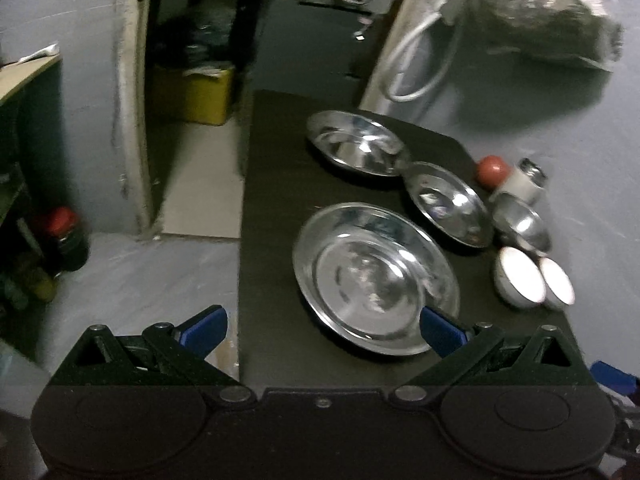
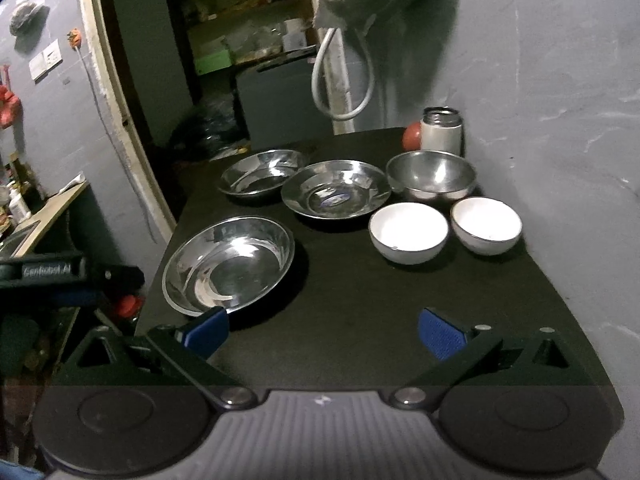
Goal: Organize plates and bowls
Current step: 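Move both grippers toward the rim of the large steel plate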
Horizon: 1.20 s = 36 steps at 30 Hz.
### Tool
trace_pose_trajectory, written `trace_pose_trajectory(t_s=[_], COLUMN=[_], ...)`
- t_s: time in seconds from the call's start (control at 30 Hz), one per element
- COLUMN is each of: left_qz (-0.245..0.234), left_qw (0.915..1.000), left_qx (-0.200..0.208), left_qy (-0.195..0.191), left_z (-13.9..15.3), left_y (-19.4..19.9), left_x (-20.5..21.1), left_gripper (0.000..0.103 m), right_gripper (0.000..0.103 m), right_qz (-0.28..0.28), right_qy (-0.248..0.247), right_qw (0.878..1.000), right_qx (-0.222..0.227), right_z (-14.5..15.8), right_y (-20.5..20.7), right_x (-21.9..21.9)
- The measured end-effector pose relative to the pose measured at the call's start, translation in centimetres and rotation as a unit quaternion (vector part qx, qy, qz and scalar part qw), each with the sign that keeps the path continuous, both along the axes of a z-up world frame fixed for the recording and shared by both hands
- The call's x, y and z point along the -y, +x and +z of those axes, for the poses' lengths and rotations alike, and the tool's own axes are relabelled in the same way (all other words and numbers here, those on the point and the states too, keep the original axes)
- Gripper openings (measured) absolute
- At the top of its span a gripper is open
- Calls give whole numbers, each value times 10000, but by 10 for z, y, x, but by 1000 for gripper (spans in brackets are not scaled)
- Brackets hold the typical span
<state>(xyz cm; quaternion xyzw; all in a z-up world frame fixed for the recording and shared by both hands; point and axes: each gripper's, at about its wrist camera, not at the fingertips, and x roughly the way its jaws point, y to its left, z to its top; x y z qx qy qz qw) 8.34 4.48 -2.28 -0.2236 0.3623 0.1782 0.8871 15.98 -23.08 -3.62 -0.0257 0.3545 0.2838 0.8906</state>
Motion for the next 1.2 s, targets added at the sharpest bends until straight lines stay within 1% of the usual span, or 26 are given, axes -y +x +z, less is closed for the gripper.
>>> trace_pose_trajectory(t_s=[0.1,0.2,0.33,0.43,0.6,0.73,0.83,0.9,1.1,1.2], left_qz=[124,255,371,422,339,150,-22,-140,-365,-473], left_qw=[9998,9990,9970,9939,9903,9870,9843,9838,9848,9837], left_qx=[-145,-339,-543,-759,-835,-838,-829,-796,-731,-719], left_qy=[-2,119,410,682,1056,1362,1558,1601,1530,1581], left_z=[2,5,13,21,37,43,40,36,19,10], left_y=[8,18,32,46,68,90,111,126,160,178], left_x=[-4,-10,-18,-24,-35,-44,-56,-68,-99,-111], left_gripper=[102,102,102,102,102,102,102,102,102,102], right_gripper=[103,103,103,103,103,103,103,103,103,103], right_qz=[135,236,400,487,523,492,441,397,257,230], right_qy=[54,153,331,402,497,498,460,389,117,-22], right_qw=[9998,9994,9983,9977,9972,9974,9979,9984,9994,9993], right_qx=[-102,-202,-248,-263,-206,-150,-83,-17,190,286], right_z=[-4,-7,-10,-12,-11,-10,-7,-7,-2,-3], right_y=[12,24,39,50,66,79,89,97,123,138], right_x=[-1,-1,-9,-18,-31,-42,-54,-63,-101,-122])
